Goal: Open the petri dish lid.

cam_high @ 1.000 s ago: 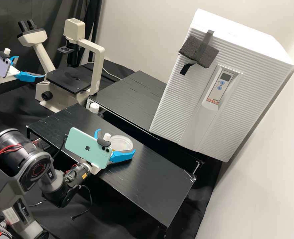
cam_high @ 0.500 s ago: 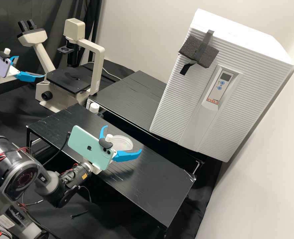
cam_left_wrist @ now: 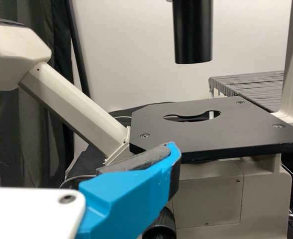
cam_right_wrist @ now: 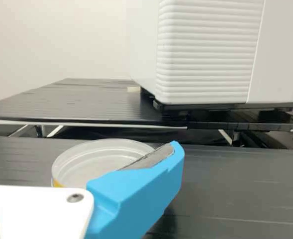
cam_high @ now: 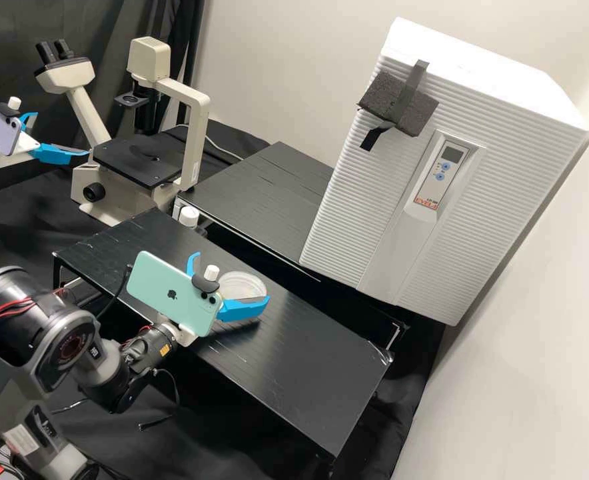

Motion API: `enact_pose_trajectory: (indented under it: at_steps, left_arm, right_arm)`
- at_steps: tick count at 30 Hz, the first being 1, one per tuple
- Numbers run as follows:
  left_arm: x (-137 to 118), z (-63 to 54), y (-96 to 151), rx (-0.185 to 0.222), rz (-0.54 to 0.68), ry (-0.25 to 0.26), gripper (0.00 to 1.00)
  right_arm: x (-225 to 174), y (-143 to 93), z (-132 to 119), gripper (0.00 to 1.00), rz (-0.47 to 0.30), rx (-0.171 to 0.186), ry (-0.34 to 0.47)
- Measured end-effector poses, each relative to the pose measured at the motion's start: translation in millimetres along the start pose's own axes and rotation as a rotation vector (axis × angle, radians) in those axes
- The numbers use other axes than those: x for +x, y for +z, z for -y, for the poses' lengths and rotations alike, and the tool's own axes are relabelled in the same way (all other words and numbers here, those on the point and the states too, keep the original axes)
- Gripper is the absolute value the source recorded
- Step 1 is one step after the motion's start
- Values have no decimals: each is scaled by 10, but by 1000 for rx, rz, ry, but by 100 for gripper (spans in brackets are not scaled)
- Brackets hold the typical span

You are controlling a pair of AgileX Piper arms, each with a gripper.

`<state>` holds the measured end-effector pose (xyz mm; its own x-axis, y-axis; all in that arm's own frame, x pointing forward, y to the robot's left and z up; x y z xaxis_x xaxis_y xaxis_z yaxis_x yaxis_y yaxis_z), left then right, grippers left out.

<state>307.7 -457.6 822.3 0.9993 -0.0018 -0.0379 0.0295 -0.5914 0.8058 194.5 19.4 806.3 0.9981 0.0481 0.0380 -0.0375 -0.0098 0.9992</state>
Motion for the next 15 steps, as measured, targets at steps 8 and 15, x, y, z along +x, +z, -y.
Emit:
enact_pose_trajectory:
  at_steps: [8,15]
  left_arm:
    - [0,0,0,0,0,0,100]
    - [0,0,0,0,0,0,100]
  right_arm:
    - [51,32,12,100,21,-5,-3]
    - [59,48,28,100,29,-5,-11]
